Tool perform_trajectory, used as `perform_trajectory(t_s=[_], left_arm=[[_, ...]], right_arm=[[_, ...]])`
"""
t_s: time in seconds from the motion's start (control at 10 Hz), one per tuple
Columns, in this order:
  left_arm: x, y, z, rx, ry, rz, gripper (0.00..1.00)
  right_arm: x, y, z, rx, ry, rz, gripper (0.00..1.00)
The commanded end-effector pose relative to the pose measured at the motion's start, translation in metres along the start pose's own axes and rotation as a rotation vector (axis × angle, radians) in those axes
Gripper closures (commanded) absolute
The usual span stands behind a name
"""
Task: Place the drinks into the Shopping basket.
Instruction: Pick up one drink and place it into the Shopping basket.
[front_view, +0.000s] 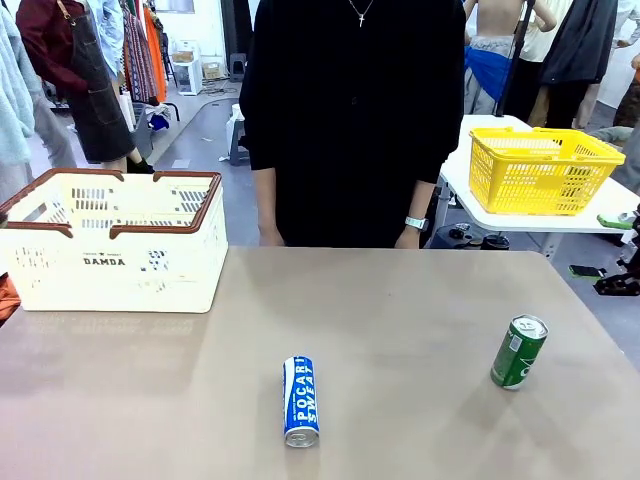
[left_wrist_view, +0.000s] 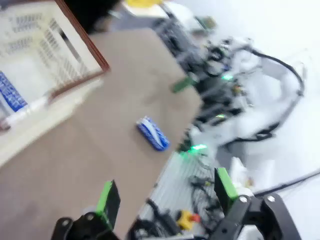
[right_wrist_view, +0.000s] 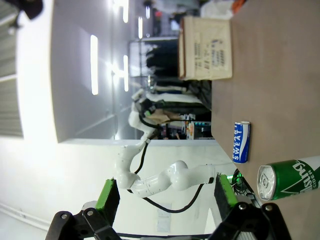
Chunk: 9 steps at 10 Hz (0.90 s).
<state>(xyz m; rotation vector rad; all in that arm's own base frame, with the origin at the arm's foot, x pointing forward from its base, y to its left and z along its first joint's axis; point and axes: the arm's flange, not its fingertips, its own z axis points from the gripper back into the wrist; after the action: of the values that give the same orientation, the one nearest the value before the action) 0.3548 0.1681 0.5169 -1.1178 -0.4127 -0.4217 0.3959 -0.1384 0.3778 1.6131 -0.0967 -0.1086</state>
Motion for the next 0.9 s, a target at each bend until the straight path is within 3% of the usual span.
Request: perform_trajectory(t_s=[0.0, 0.1, 0.2, 0.8], left_arm=[[0.005, 0.072, 0.009, -0.141, 0.035, 0.095, 0.0], [0.002, 0.094, 0.005, -0.147, -0.024, 0.085, 0.0], [-0.024, 0.036, 0.008, -0.095, -0.001, 0.045, 0.0], [-0.024, 0.036, 0.008, -0.095, -0.001, 0.045, 0.0]], right_arm=[[0.0, 0.005, 0.001, -0.008, 0.015, -0.005, 0.0], [0.0, 0.005, 0.001, -0.008, 0.015, -0.005, 0.0], [0.0, 0.005, 0.001, -0.008, 0.015, -0.005, 0.0], [0.0, 0.005, 0.001, -0.008, 0.015, -0.005, 0.0]])
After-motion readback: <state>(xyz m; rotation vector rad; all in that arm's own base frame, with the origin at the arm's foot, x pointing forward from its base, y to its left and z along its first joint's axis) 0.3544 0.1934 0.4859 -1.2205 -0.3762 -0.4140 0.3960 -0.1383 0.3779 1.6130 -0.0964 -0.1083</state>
